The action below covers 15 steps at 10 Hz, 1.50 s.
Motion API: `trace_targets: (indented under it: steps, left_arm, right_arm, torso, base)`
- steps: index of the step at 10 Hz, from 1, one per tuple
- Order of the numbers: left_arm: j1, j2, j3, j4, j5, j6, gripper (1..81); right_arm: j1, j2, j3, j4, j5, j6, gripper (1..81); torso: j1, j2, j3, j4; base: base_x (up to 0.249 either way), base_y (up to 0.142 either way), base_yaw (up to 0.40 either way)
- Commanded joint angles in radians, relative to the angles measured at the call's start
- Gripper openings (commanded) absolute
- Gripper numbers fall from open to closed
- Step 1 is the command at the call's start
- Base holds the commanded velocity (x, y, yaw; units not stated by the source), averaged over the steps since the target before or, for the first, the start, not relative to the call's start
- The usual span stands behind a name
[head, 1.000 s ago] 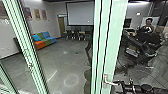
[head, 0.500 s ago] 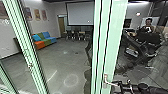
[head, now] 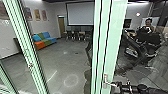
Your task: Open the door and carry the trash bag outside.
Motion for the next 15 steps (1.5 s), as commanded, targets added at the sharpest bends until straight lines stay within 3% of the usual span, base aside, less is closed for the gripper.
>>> trace_targets:
  steps: [1, 7, 9, 15]
  left_arm:
    - [-0.048, -0.004, 0.003, -0.004, 0.058, -0.001, 1.0]
    - [-0.048, 0.030, -0.059, -0.001, 0.060, 0.000, 1.0]
    - [-0.048, 0.030, -0.059, 0.002, 0.060, -0.001, 1.0]
    - [-0.045, 0.027, -0.059, 0.002, 0.060, -0.001, 1.0]
  right_arm:
    - [0.012, -0.019, -0.038, -0.004, -0.044, 0.050, 81.1]
    - [-0.102, 0.005, -0.052, -0.015, -0.004, 0.050, 81.1]
    - [-0.140, 0.025, -0.038, -0.016, 0.046, 0.050, 81.1]
    - [-0.166, 0.040, -0.003, -0.019, 0.075, 0.050, 81.1]
  torso:
    - [0.000, 0.000, 0.000, 0.000]
    - [0.000, 0.000, 0.001, 0.000]
    - [0.000, 0.000, 0.002, 0.000]
    - [0.000, -0.001, 0.002, 0.000]
  base:
    - [0.000, 0.000, 0.000]
    - [0.000, 0.000, 0.000]
    - [0.000, 0.000, 0.000]
    - [0.000, 0.000, 0.000]
